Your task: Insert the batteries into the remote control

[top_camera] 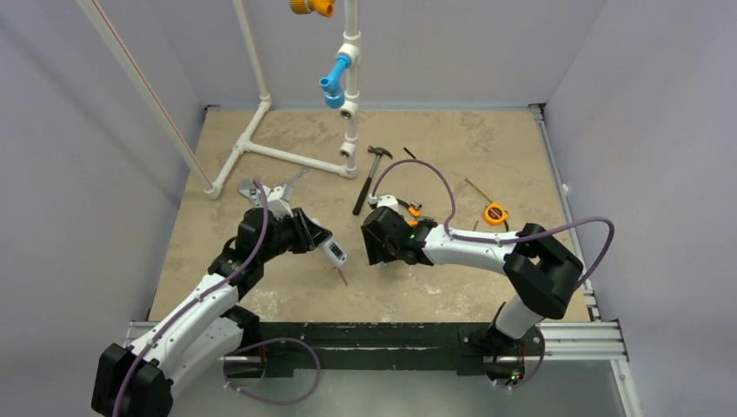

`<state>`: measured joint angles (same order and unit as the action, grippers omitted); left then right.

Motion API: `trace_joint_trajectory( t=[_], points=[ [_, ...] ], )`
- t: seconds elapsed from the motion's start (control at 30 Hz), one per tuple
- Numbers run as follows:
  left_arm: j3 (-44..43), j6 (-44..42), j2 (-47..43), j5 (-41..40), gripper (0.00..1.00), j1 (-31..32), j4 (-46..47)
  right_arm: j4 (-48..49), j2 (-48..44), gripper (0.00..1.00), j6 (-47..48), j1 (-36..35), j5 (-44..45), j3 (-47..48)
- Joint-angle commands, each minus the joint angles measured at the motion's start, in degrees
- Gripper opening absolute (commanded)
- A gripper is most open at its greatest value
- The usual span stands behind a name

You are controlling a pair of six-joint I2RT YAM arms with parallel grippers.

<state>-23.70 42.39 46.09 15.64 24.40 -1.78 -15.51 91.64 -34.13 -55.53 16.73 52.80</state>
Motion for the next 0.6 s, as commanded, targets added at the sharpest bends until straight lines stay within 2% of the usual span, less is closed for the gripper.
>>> trace_joint_trajectory(
  t=[0.0,0.37,0.57],
  points=[
    [-2.9,-0.3,0.2,1.5,0.00,-0.3,3.2,-1.2,0.9,0.59,-0.7,0.0,-1.4,2.1],
    [-3.4,0.6,0.9,2.6,0.00,-0.3,3.0,-4.3,3.1,0.56,0.1,-1.1,-1.7,2.9],
    [-2.8,1.5,0.7,3.1,0.00,-0.3,3.5,-5.4,4.0,0.48,0.7,-1.7,-2.0,3.5]
  ],
)
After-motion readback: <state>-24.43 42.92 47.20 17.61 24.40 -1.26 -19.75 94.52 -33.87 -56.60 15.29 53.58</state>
